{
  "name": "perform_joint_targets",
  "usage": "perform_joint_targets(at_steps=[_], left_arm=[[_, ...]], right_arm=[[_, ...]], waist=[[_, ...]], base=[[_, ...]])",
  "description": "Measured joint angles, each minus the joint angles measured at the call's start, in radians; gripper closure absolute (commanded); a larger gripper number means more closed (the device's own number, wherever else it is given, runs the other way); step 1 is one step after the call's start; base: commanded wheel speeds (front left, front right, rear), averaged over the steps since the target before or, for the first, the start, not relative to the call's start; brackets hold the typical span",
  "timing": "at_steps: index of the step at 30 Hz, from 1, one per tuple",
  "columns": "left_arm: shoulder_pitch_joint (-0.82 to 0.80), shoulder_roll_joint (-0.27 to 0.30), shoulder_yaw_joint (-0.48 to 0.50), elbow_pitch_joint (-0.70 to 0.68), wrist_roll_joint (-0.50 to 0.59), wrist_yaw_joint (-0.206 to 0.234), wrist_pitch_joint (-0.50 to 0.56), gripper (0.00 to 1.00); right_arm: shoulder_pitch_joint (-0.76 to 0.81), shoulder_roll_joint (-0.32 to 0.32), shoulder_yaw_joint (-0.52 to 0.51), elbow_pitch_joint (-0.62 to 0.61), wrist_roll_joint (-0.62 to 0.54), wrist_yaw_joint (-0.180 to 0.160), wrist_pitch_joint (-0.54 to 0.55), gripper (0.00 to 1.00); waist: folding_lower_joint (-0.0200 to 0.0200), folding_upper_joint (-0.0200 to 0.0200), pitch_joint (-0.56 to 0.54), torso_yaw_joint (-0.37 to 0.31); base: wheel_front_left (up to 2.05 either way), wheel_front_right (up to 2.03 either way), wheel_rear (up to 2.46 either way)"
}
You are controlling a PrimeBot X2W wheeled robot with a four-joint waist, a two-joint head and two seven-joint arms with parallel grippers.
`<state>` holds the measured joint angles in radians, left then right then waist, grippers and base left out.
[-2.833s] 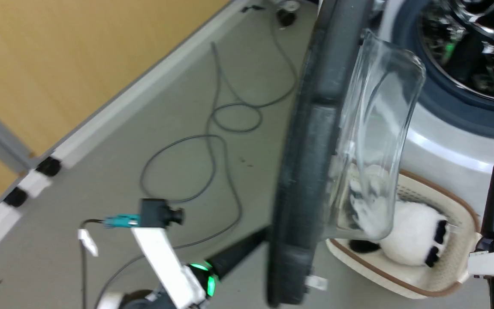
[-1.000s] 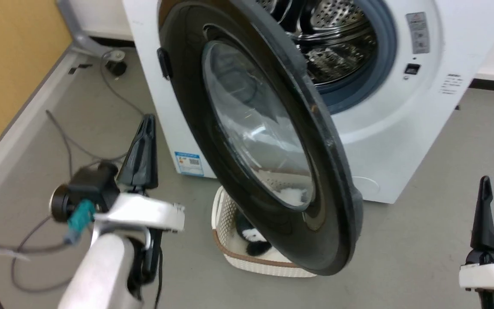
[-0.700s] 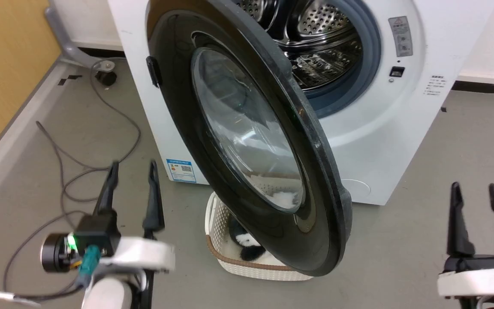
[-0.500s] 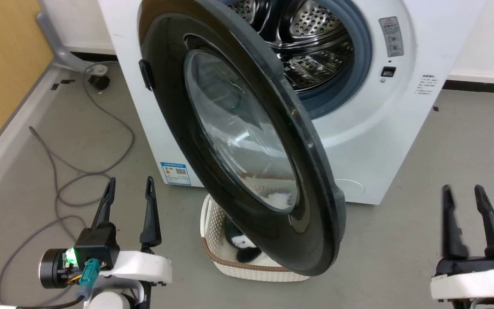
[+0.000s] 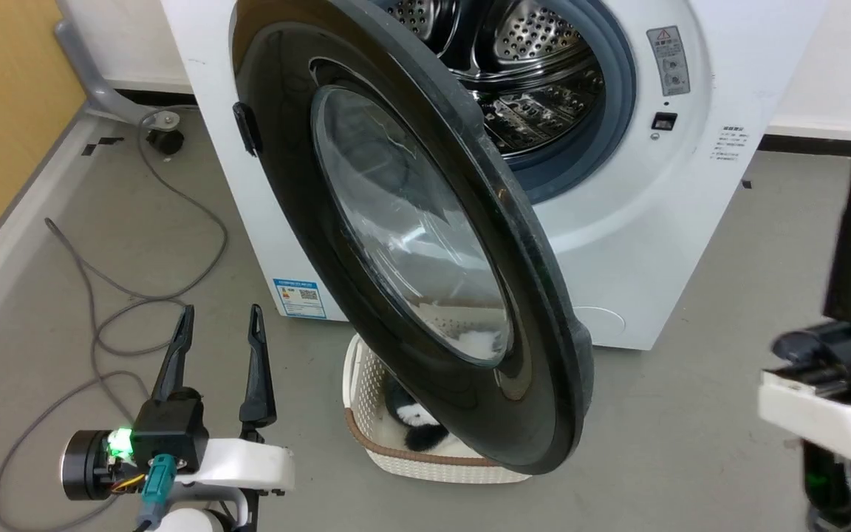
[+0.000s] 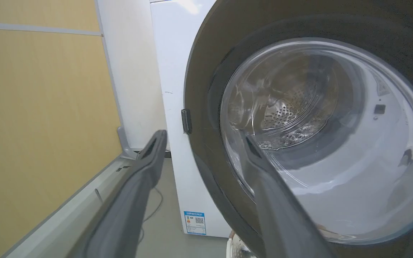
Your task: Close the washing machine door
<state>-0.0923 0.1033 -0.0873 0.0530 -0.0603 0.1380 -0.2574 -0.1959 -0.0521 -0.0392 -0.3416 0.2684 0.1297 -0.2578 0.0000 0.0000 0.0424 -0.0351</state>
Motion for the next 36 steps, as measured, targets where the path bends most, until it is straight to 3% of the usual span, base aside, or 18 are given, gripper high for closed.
perform_joint_targets(at_steps=[10, 21, 29, 36], left_arm=[[0.018, -0.019, 0.015, -0.017, 0.013, 0.000, 0.000, 0.00], [0.031, -0.027, 0.032, -0.023, 0.016, 0.000, 0.000, 0.00], [0.032, -0.031, 0.033, -0.034, 0.024, 0.000, 0.000, 0.00], [0.032, -0.033, 0.031, -0.039, 0.032, -0.005, 0.000, 0.00]], right_arm=[[-0.045, -0.014, 0.357, -0.132, 0.086, 0.000, -0.001, 1.00], [-0.015, -0.185, 0.667, 0.067, 0.151, 0.000, -0.001, 1.00], [0.025, -0.232, 0.739, 0.231, 0.121, 0.000, 0.000, 1.00], [0.035, -0.234, 0.680, 0.319, 0.106, 0.000, -0.001, 1.00]], waist=[[0.0000, 0.0000, -0.007, 0.017], [0.0000, 0.0000, -0.011, 0.017], [0.0000, 0.0000, 0.004, 0.002], [0.0000, 0.0000, 0.030, -0.022]], base=[[0.00, 0.00, 0.00], [0.00, 0.00, 0.00], [0.00, 0.00, 0.00], [0.00, 0.00, 0.00]])
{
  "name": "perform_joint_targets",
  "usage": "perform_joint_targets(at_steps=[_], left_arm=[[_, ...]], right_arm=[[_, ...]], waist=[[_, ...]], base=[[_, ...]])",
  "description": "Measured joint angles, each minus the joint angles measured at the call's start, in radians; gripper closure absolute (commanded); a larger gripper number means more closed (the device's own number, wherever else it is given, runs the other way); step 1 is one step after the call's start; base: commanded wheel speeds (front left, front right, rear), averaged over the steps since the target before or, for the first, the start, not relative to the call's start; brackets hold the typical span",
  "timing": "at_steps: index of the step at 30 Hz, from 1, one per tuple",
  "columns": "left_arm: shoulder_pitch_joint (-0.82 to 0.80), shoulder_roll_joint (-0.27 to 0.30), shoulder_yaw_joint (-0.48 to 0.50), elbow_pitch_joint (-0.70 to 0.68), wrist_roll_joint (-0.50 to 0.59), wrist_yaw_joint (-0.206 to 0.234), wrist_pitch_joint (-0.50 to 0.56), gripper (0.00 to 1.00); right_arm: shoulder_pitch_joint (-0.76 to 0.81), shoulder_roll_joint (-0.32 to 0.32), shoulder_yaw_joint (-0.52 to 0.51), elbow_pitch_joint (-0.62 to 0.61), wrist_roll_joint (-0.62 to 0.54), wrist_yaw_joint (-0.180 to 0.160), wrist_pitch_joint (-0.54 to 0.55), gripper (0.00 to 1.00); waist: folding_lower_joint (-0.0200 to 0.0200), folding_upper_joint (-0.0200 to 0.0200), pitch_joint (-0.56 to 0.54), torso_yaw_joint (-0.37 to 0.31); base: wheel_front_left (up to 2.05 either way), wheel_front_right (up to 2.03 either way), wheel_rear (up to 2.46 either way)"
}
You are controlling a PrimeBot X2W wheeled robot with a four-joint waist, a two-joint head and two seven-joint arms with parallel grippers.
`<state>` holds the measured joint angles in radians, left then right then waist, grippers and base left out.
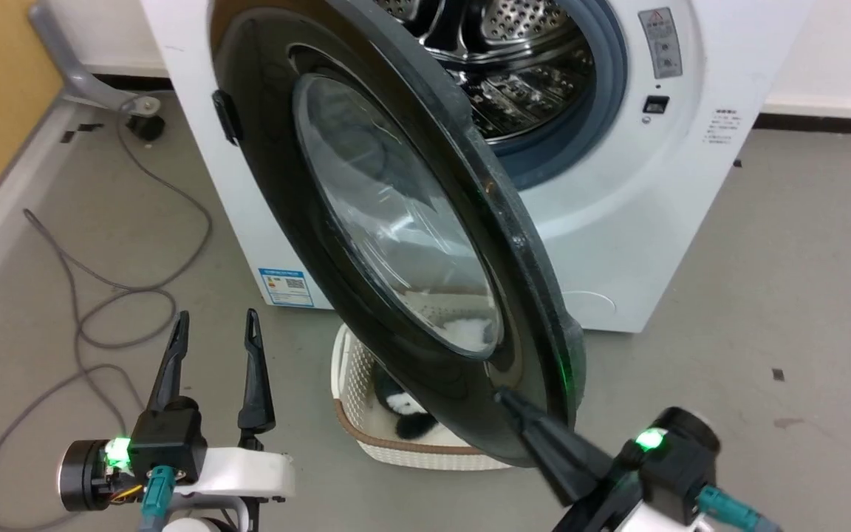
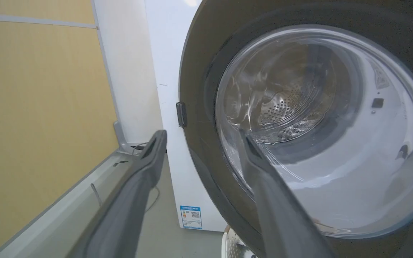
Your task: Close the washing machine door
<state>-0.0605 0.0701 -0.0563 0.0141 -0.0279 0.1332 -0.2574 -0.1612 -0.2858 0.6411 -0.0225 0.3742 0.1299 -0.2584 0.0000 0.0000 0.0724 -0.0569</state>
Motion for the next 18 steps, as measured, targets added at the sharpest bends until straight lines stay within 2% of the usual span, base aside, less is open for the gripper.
perform_joint_targets(at_steps=[13, 18], left_arm=[[-0.023, -0.009, -0.032, -0.011, 0.008, -0.004, 0.000, 0.00], [-0.057, -0.011, -0.036, -0.025, 0.016, -0.004, 0.000, 0.00]], right_arm=[[-0.005, 0.011, -0.203, 0.031, -0.034, 0.002, 0.000, 1.00], [-0.053, 0.017, -0.290, 0.039, -0.045, 0.002, 0.000, 1.00]], waist=[[0.0000, 0.0000, 0.068, -0.030], [0.0000, 0.0000, 0.116, -0.038]], base=[[0.00, 0.00, 0.00], [0.00, 0.00, 0.00]])
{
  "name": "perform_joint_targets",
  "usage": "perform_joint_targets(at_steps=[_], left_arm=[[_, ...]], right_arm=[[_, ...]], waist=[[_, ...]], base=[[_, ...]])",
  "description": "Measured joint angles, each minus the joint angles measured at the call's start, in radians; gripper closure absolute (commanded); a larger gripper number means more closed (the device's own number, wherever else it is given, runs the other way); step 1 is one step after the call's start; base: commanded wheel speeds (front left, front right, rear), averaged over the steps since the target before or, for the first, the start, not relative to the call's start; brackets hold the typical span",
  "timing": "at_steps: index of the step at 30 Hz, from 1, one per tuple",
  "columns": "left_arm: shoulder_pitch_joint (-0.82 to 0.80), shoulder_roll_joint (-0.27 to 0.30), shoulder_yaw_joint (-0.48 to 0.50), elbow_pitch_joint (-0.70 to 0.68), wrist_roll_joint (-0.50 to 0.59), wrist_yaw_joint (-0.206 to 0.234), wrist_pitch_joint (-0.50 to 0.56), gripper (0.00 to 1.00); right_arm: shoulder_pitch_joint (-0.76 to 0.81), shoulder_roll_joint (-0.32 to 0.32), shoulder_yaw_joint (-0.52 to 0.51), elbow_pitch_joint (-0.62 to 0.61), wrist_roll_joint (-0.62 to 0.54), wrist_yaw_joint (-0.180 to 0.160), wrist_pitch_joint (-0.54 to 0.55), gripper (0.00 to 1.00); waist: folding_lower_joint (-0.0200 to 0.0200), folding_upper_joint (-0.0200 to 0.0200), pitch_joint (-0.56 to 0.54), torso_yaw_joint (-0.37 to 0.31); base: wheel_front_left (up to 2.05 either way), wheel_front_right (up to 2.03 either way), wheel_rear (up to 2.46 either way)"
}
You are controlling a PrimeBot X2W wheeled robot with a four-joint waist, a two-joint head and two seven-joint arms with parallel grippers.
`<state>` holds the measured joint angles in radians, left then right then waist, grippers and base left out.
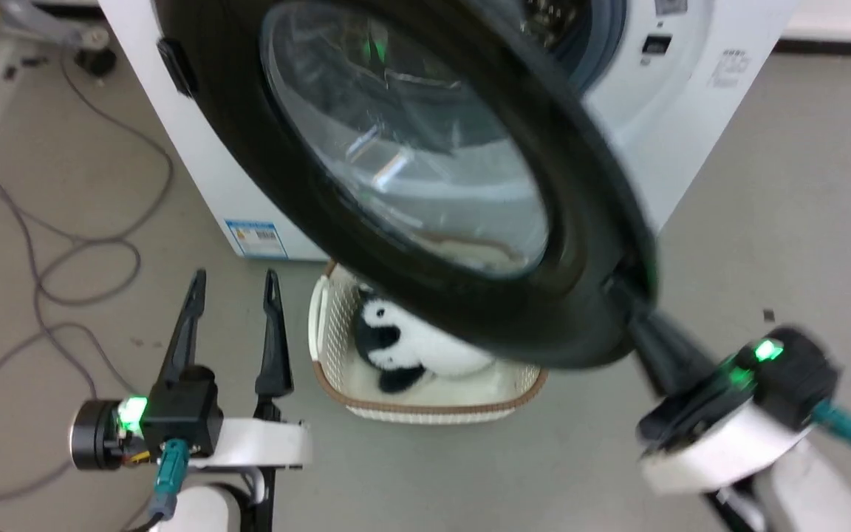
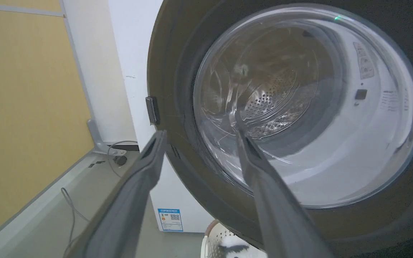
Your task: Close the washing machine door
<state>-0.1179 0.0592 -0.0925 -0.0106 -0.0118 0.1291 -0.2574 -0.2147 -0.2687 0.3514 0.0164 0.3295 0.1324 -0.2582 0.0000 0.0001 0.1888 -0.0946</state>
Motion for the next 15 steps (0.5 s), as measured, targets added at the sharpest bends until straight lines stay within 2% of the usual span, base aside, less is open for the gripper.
perform_joint_targets(at_steps=[7, 15], left_arm=[[-0.072, 0.001, -0.006, -0.034, 0.002, 0.000, 0.000, 0.00], [-0.142, 0.005, -0.016, -0.052, 0.002, -0.006, 0.000, 0.00]], right_arm=[[-0.151, 0.004, -0.144, 0.057, -0.043, 0.000, 0.000, 1.00], [-0.327, -0.024, -0.225, 0.173, -0.058, 0.000, 0.000, 1.00]], waist=[[0.0001, 0.0000, 0.103, 0.002], [0.0001, 0.0000, 0.208, 0.022]], base=[[0.00, 0.00, 0.00], [0.00, 0.00, 0.00]])
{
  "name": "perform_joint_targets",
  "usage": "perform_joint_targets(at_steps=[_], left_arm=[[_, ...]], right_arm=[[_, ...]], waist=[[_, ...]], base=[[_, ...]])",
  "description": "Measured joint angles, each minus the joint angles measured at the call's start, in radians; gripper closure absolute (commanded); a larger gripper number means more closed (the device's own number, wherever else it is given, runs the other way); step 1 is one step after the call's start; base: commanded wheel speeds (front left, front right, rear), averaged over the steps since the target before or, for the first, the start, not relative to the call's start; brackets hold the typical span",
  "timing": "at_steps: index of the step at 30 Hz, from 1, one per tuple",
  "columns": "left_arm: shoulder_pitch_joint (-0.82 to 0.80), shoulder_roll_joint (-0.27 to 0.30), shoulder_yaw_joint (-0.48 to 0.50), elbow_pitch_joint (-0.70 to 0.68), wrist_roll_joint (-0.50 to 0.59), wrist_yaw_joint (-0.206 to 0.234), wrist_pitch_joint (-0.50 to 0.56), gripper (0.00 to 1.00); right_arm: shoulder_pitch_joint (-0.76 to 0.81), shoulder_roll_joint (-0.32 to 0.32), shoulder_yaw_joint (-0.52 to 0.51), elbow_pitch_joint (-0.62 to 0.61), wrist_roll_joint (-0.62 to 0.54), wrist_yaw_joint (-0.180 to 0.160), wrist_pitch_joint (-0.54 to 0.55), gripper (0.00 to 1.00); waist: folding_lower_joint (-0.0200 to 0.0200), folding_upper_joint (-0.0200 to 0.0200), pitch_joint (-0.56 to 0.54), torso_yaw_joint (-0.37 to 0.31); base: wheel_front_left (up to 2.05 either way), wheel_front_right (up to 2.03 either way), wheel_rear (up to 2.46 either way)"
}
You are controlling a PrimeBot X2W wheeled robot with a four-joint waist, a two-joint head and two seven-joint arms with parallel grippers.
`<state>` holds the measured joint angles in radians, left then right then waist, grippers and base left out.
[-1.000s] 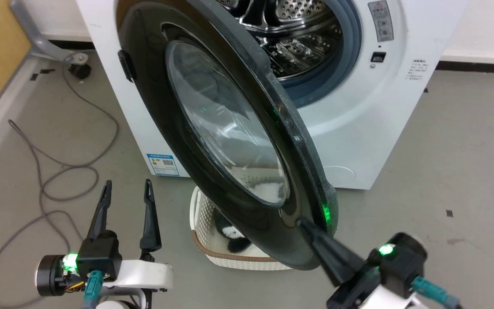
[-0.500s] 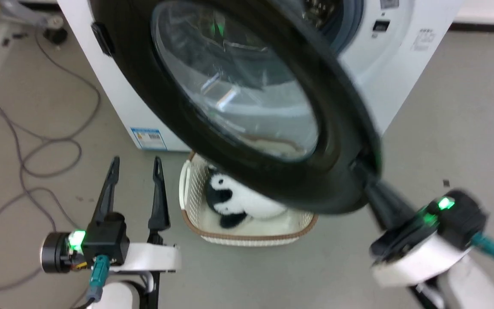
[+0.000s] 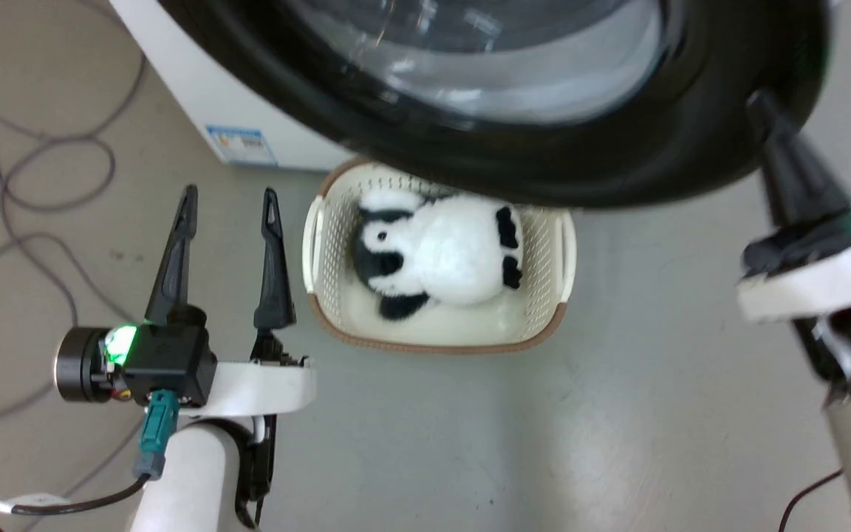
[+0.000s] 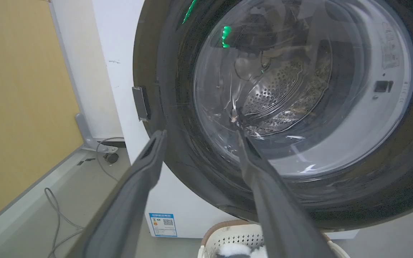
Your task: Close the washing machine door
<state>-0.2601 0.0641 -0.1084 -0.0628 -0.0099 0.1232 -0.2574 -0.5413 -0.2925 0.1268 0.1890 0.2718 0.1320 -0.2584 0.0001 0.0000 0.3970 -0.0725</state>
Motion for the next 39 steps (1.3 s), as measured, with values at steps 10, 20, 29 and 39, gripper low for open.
perform_joint_targets(at_steps=[10, 20, 29, 39], left_arm=[[-0.048, -0.003, -0.005, -0.005, -0.002, 0.001, 0.000, 0.00], [-0.051, -0.006, -0.002, -0.011, -0.004, 0.001, 0.000, 0.00], [-0.053, -0.008, -0.001, -0.007, -0.011, 0.007, 0.000, 0.00], [-0.001, -0.009, 0.020, 0.042, -0.011, 0.007, 0.000, 0.00]], right_arm=[[-0.166, -0.024, -0.068, 0.146, 0.004, 0.000, 0.000, 1.00], [-0.269, -0.021, -0.171, 0.272, -0.011, 0.000, 0.000, 1.00], [-0.308, -0.005, -0.188, 0.333, -0.042, 0.000, 0.000, 1.00], [-0.181, 0.032, -0.218, 0.189, -0.105, 0.000, 0.001, 1.00]], waist=[[0.0000, 0.0000, 0.077, 0.049], [0.0000, 0.0000, 0.094, 0.085], [0.0000, 0.0000, 0.085, 0.097], [-0.0001, 0.0000, -0.034, 0.081]], base=[[0.00, 0.00, 0.00], [0.00, 0.00, 0.00], [0.00, 0.00, 0.00], [0.00, 0.00, 0.00]])
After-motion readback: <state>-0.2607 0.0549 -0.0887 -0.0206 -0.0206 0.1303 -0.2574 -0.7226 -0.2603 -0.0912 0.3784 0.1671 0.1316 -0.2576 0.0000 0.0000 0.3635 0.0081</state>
